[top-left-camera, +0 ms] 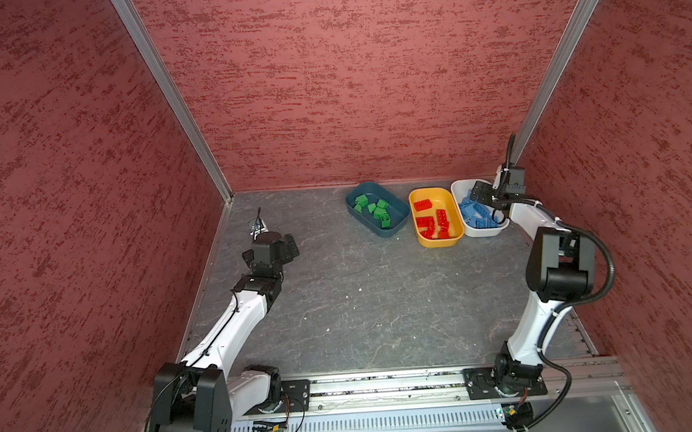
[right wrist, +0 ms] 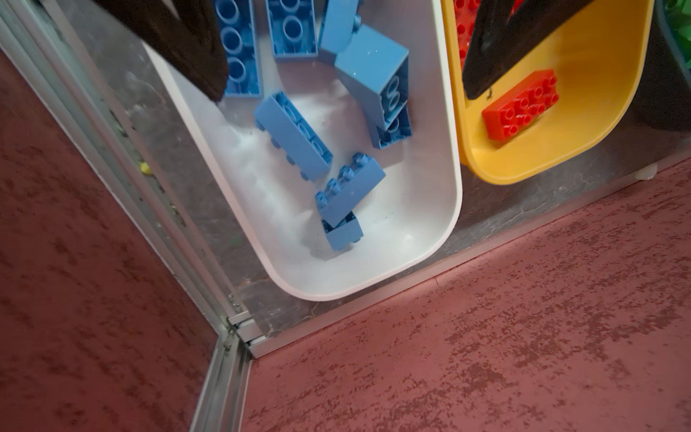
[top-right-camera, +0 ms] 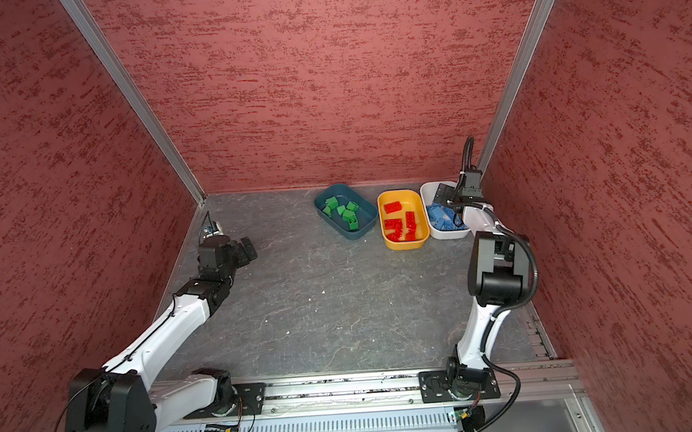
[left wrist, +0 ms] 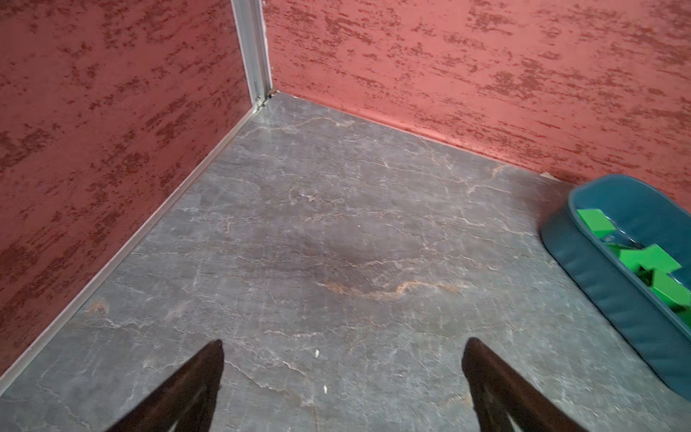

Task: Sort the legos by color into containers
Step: 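Drop the blue brick in the white tub with right while left draws back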

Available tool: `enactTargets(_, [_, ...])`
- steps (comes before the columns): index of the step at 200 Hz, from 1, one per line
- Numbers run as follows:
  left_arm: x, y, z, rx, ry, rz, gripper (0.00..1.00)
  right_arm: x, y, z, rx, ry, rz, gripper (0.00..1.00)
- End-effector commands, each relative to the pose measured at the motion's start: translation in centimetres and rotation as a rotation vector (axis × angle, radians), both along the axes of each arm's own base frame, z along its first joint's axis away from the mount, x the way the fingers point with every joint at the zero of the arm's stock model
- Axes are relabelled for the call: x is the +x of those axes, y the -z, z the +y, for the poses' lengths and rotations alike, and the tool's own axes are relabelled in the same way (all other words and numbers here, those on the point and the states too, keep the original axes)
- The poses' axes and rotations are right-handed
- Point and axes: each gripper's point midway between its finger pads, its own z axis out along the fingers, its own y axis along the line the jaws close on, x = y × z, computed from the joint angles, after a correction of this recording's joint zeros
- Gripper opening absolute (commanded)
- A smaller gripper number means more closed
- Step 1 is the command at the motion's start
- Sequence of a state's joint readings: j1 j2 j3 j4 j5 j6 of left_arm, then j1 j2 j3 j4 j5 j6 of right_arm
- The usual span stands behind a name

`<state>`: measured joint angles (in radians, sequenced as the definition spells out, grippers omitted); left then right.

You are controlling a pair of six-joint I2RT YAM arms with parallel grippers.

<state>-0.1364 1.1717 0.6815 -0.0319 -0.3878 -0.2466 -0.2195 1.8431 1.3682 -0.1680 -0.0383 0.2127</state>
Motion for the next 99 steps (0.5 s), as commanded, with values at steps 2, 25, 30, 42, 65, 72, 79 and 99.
enactTargets(2, [0.4,1.1,1.4,0.062,-0.025,-0.015,0.99,-2.5,-4.4,-0.3,-0.055,0.044,-0.153,0.99])
enactTargets(25, [1.1,2.6,2.3,0.074,-0.025,0.001,0.99,-6.5,-4.1,1.5,-0.032,0.008,-0.261,0.99])
enactTargets(30, [1.3,3.1,2.5,0.071,-0.023,0.01,0.99,-7.2,-4.1,2.0,-0.027,-0.005,-0.291,0.99])
enactTargets(42, [1.9,4.1,2.6,0.068,-0.014,0.028,0.99,-9.0,-3.8,2.7,-0.024,-0.022,-0.35,0.99])
enactTargets(65, [2.9,5.4,2.4,0.059,0.016,0.03,0.99,-11.2,-0.5,3.1,-0.039,-0.016,-0.357,0.99])
enactTargets(72, [3.3,5.6,2.2,0.058,0.027,0.027,0.99,-11.5,0.5,3.2,-0.056,-0.023,-0.348,0.99])
enactTargets(79, [3.5,5.8,2.2,0.058,0.031,0.023,0.99,-11.7,1.3,3.2,-0.078,-0.027,-0.343,0.99])
enactTargets(99, [3.8,6.4,2.1,0.074,0.04,0.012,0.99,-11.4,2.6,3.6,-0.146,-0.047,-0.346,0.99])
